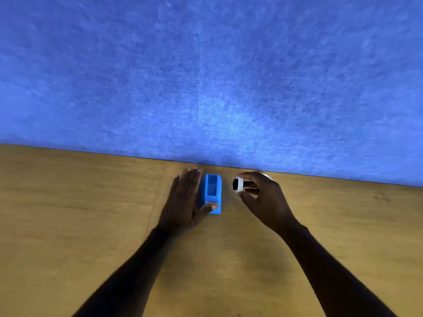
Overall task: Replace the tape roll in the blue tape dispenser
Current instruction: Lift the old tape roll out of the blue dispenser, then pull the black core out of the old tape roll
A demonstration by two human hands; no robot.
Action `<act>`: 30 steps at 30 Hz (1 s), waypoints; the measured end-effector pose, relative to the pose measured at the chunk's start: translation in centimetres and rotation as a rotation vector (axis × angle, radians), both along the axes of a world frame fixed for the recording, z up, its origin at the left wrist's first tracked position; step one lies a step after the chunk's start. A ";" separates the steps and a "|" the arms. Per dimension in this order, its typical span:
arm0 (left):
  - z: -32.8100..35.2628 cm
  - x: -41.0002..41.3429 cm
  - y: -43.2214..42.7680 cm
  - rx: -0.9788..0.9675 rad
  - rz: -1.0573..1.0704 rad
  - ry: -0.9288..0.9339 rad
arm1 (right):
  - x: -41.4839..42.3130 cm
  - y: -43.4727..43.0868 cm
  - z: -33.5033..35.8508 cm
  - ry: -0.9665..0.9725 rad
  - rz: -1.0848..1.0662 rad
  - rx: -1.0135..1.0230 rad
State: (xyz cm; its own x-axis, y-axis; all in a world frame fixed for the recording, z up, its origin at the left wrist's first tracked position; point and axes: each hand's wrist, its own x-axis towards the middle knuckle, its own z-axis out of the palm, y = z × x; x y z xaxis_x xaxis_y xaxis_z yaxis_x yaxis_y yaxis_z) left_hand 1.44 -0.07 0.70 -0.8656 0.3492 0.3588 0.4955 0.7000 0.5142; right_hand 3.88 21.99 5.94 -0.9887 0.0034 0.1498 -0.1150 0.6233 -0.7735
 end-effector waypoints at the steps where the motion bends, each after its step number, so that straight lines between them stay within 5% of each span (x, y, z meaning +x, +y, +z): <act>1: 0.3 0.5 0.2 0.037 0.038 0.064 | 0.4 0.3 0.3 0.004 0.002 0.003; 4: 2.3 2.4 1.8 0.211 0.122 0.188 | 1.2 0.8 1.5 0.025 0.008 -0.005; 10: 8.0 4.2 7.2 0.604 0.050 -0.104 | 2.7 1.2 5.2 0.115 0.078 -0.031; 30: 17.5 5.9 11.1 0.987 0.060 -0.403 | 6.2 3.0 14.3 0.274 0.005 -0.053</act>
